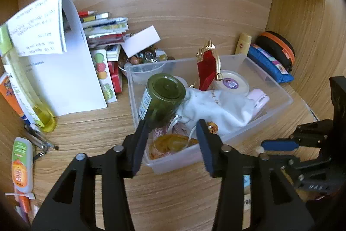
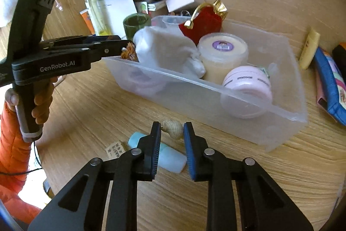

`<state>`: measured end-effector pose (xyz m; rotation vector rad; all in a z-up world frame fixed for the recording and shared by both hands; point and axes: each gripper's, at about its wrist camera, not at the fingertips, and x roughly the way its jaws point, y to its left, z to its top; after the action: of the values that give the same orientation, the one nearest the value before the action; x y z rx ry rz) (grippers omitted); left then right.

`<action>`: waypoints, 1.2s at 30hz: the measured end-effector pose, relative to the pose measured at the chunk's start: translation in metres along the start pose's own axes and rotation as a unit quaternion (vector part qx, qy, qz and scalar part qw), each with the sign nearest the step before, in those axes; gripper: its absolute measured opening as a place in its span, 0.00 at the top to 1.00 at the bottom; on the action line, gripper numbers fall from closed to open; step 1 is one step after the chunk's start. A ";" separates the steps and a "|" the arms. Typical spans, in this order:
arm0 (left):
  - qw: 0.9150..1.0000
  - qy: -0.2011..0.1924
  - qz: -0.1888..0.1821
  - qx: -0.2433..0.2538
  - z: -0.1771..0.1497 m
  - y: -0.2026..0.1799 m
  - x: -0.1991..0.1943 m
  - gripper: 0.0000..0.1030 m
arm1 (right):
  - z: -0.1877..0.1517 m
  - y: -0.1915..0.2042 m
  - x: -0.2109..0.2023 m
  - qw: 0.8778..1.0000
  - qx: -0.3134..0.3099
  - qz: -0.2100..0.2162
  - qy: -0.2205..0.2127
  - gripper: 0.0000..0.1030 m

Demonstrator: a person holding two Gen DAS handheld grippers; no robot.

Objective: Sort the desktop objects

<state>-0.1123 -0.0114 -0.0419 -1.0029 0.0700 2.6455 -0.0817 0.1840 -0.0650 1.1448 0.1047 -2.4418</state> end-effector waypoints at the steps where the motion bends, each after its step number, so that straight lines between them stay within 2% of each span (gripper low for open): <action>1: 1.000 -0.005 0.001 0.002 0.000 -0.001 -0.004 0.49 | 0.000 0.000 -0.005 1.000 0.001 0.001 -0.005 0.81; 7: 0.999 -0.037 0.005 0.020 -0.001 -0.013 -0.029 0.37 | 0.015 0.004 -0.035 0.999 -0.016 -0.012 -0.048 0.81; 13: 0.999 -0.036 0.002 0.023 -0.007 -0.020 -0.037 0.35 | 0.043 -0.002 -0.042 0.996 -0.013 -0.027 -0.082 0.81; 17: 0.999 -0.031 0.004 0.016 -0.016 -0.022 -0.042 0.29 | 0.053 -0.009 -0.029 0.996 -0.010 -0.038 -0.078 0.81; 25: 1.000 -0.010 -0.009 0.006 -0.041 -0.031 -0.044 0.29 | 0.058 -0.014 -0.002 0.998 0.002 -0.037 -0.049 0.81; 33: 0.999 0.025 -0.028 0.002 -0.062 -0.044 -0.030 0.29 | 0.048 -0.003 -0.010 0.998 -0.015 -0.042 -0.051 0.80; 36: 0.999 0.033 -0.033 0.005 -0.068 -0.051 -0.028 0.29 | 0.041 0.000 -0.019 0.998 -0.012 -0.037 -0.056 0.74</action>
<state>-0.0333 0.0186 -0.0717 -1.0717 0.0628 2.5491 -0.1006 0.1807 -0.0236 1.0088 0.1444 -2.5572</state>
